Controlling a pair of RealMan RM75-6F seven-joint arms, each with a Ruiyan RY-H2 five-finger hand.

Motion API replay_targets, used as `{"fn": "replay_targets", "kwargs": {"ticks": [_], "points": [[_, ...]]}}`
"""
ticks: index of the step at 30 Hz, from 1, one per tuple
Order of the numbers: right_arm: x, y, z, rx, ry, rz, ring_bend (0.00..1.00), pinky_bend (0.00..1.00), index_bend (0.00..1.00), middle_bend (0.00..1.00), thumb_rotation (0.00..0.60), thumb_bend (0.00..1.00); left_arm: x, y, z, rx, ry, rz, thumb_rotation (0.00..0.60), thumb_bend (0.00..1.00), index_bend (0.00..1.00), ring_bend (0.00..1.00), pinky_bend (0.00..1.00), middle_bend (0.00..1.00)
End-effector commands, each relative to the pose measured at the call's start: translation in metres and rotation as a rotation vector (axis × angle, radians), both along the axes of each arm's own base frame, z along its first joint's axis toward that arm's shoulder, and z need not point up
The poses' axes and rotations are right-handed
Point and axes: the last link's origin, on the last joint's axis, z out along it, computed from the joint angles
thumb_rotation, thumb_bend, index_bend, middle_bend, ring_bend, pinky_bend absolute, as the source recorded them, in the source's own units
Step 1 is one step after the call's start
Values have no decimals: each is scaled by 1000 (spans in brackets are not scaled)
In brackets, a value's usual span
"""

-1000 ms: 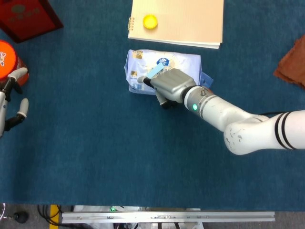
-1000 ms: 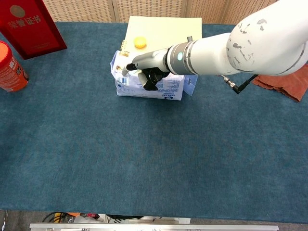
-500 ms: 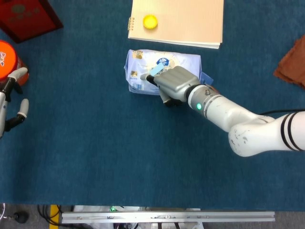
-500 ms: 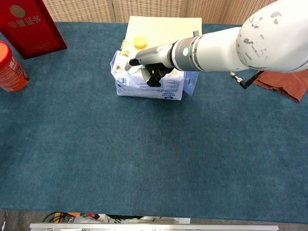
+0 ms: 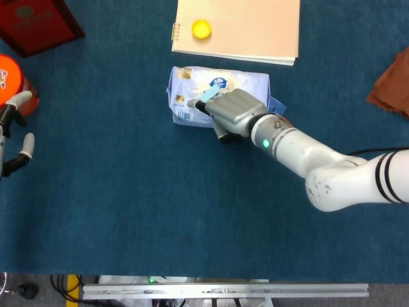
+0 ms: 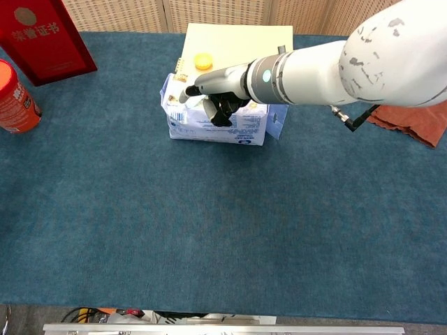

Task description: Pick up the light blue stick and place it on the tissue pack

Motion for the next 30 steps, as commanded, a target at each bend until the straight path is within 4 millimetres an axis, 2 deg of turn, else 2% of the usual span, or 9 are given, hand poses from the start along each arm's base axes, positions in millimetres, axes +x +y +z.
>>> {"fn": "replay_targets", "kwargs": {"ticks": [1,17,30], "points": [[-3,-1,1,-6,9,-4,1000,1000,28,1000,600,1000,1,0,-1,-2,-2,-2,600,421,189,563,619,480],[-4,2,-12,21,33,-3,1000,1000,31,1000,600,1000,-3,-1,-1,-1,-3,9,600,422,186,562,620,480],[-4,2,-8,16,23,-5,1000,1000,34,1000,600,1000,-2,0,-1,2,-8,5,600,422,185,563,619,479]]}}
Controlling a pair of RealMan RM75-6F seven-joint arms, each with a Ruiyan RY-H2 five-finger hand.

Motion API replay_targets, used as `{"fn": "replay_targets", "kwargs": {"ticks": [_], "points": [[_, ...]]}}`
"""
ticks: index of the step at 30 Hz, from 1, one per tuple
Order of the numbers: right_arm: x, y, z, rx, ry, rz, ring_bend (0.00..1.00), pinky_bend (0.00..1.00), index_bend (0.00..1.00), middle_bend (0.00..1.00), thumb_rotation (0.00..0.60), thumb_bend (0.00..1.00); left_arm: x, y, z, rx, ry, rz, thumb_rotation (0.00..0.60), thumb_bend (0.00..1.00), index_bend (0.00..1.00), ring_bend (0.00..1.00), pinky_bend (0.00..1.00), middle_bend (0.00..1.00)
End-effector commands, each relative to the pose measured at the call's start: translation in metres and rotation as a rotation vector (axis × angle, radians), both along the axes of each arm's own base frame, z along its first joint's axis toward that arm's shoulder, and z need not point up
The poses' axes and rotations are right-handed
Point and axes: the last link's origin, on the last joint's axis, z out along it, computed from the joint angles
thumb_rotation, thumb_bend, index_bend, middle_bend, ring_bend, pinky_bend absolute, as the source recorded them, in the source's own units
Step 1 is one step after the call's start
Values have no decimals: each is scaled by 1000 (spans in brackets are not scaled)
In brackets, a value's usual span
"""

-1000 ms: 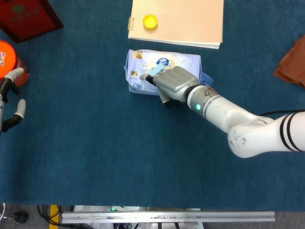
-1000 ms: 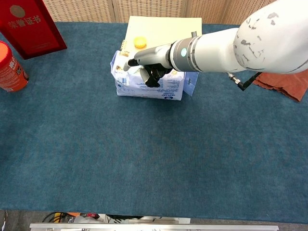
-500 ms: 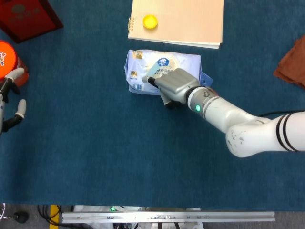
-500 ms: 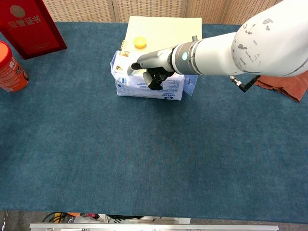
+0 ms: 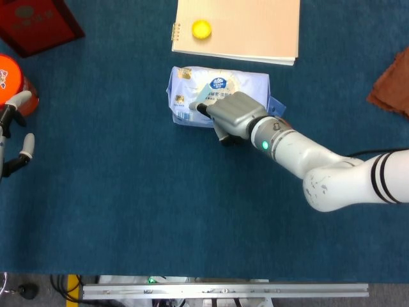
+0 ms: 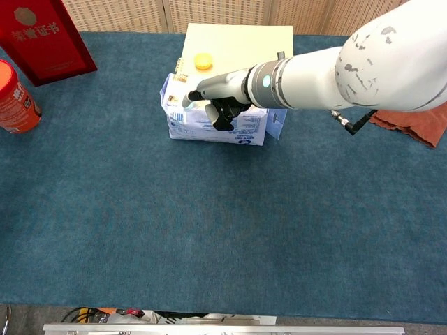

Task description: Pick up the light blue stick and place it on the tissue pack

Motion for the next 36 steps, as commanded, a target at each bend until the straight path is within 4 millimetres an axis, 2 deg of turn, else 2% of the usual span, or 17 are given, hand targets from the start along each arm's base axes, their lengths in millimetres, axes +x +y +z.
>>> {"fn": "replay_targets", "kwargs": {"ticks": [1,7,16,25,36], "points": [[-1,0,-1,3,7,0,1000,1000,34,1000,600,1000,0,0,0,-1,0,1,600,422,185,563,619,479],[-3,0,-2,5,18,-2,1000,1000,34,1000,600,1000,-1,0,-1,-2,1,6,600,421,185,562,619,477],[-6,-2,8,-17,2,-6,1000,1000,34,1000,600,1000,1,1,-1,-3,2,0,600,422,185,563,619,475],[-14,-5,3,-16,30,-23,1000,1000,34,1000,600,1000,0,0,-1,-3,4,5,600,422,185,562,619,472],[-7,-1,7,-15,-5,-13,1000,1000,37,1000,600,1000,0,-1,0,2,3,2,600,422,185,562,619,471]]}}
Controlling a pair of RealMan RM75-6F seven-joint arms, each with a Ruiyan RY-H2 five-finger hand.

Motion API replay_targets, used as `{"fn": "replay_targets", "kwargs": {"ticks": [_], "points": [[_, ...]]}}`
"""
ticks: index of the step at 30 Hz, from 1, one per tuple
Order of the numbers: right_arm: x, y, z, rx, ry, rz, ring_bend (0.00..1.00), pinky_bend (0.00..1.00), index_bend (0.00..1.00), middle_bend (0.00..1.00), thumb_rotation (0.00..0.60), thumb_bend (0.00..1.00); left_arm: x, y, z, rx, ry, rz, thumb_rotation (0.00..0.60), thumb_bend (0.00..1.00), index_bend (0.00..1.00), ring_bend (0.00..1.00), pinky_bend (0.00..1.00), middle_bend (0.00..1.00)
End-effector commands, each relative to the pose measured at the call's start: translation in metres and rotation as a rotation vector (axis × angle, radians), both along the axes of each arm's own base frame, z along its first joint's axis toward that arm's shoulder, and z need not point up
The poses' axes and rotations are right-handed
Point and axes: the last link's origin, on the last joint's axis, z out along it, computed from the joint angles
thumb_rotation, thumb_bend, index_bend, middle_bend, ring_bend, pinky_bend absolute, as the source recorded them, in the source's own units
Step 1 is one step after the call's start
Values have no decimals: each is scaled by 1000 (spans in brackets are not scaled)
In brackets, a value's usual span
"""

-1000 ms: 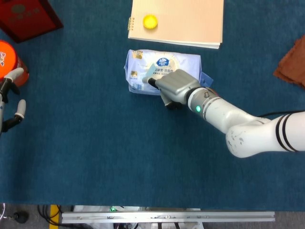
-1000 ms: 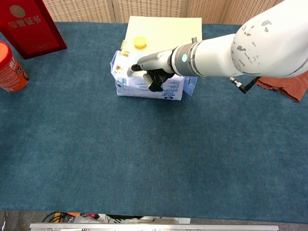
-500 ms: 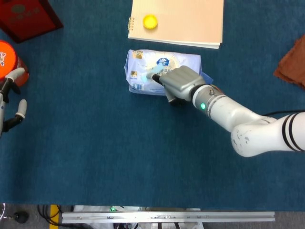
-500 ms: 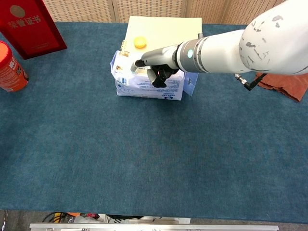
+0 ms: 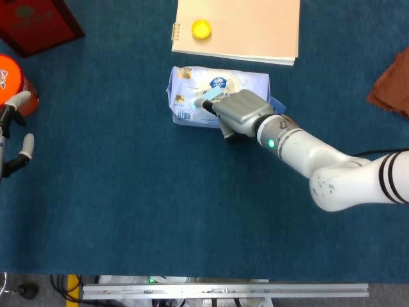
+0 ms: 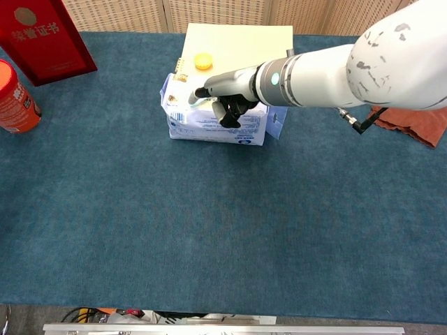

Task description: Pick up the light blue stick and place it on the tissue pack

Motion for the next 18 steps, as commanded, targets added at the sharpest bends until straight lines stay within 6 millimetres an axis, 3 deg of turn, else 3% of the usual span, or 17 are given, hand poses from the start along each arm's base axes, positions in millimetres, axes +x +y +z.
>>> {"fn": "replay_targets", "kwargs": {"ticks": [1,18], "points": [[-1,0,-1,2,6,1,1000,1000,37,1000,600,1000,0,0,0,-1,1,0,600,422,185,562,619,471],[0,1,-4,10,0,5,1000,1000,45,1000,600,1000,-2,2,-2,-3,-2,7,600,422,185,563,619,471]]}}
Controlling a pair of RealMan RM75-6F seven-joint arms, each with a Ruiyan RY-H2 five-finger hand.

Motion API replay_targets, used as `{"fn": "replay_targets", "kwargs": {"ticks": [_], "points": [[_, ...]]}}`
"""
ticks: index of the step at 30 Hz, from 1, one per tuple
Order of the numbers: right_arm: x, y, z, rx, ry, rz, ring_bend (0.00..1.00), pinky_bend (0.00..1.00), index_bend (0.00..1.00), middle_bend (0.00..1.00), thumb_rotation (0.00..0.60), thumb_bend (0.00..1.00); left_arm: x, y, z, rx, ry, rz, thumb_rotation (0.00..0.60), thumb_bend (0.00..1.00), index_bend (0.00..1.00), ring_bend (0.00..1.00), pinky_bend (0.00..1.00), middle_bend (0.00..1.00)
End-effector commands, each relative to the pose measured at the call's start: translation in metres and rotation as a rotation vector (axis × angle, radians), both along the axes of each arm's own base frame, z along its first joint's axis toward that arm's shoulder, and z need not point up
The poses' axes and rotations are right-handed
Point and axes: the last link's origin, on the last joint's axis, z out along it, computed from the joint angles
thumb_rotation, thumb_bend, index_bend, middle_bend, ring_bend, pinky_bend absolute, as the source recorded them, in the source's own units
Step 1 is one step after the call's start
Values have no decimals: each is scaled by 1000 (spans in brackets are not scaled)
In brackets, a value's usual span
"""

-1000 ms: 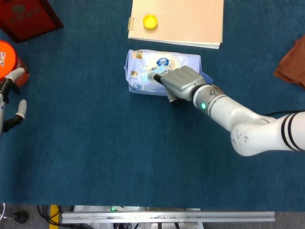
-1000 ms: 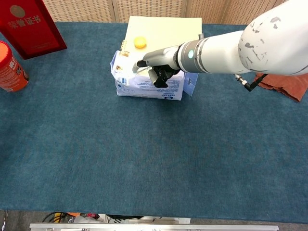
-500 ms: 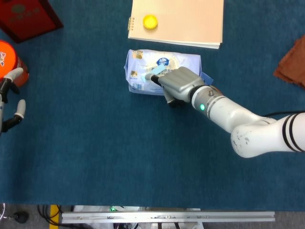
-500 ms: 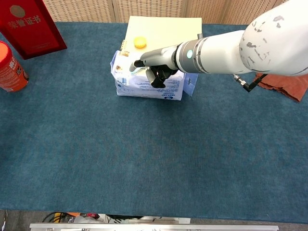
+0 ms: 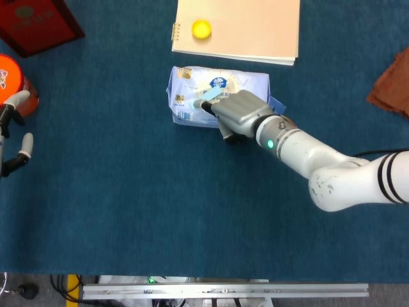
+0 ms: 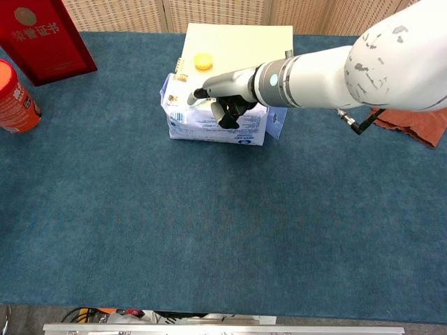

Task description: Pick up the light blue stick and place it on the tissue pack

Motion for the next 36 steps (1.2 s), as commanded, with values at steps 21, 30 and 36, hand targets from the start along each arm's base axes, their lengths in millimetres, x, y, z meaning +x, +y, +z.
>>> {"fn": "replay_targets", "kwargs": {"ticks": [21,30,36], "points": [[-2,6,-6,29,17,17,1000,1000,46,1000,600,1000,1,0,0,1,0,3,600,421,185,562,619,471],[-4,6,13,-5,-7,24,1000,1000,47,1000,600,1000,1,-1,4,14,-5,2,600,422,185,563,619,471],[-25,14,58,-97,-47,43,1000,1000,47,1000,600,1000,1,-2,8,23,-8,-1,600,419,185,561,598,469]]}}
